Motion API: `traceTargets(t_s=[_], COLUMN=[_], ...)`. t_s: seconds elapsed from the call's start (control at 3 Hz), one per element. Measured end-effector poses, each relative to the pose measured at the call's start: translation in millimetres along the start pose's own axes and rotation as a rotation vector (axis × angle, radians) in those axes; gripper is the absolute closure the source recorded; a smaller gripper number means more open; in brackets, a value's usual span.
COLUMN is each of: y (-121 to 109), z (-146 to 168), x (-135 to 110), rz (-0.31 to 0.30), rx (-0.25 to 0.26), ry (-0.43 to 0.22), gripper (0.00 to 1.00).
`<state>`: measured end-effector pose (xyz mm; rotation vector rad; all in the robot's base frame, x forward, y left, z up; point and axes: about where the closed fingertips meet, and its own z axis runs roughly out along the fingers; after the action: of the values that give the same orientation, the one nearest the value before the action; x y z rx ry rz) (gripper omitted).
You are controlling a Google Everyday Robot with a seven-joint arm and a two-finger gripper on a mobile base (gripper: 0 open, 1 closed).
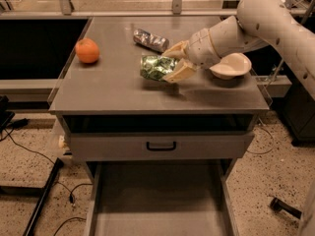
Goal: Pick green can from middle drawer and place on counter
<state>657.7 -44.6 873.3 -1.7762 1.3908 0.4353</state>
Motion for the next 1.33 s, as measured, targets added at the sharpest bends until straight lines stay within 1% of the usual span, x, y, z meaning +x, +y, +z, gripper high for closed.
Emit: traceTargets(t_s=[0.33, 0.67, 1.33], y=[0.5, 0.5, 0.5], z=[4.7, 4.7, 4.8], x=[7.5, 7.5, 7.5], rz=[0.015, 0.015, 0.015], rx=[-0.007, -0.007, -0.008], ry=[0.027, 0.027, 0.027], gripper=[1.0, 0.81, 0.34])
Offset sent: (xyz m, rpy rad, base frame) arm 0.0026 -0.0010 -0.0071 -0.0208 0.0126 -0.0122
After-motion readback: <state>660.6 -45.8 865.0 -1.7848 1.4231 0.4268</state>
